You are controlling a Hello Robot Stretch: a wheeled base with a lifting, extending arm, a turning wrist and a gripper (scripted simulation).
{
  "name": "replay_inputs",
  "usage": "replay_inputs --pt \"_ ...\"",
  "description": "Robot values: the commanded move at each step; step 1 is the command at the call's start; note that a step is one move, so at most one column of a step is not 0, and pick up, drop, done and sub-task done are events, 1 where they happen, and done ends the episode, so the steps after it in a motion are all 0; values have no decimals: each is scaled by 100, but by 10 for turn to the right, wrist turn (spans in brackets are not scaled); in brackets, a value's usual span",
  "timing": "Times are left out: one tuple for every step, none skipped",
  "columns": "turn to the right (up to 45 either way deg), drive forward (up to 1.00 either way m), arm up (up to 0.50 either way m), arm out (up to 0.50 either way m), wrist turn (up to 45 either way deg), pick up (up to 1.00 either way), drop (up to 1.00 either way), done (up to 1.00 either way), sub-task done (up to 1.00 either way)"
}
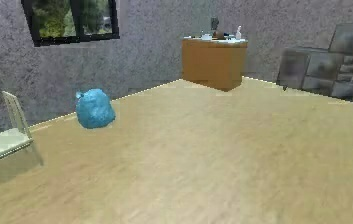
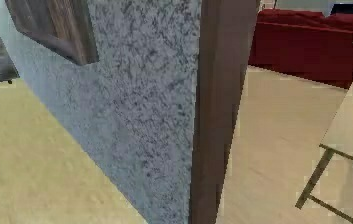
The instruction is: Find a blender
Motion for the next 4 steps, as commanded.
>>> replay_inputs --pt "0 100 0 0 0 0 0 0 0" --pt "30 0 0 0 0 0 0 0 0" --pt "0 100 0 0 0 0 0 0 0" --pt "0 100 0 0 0 0 0 0 0"
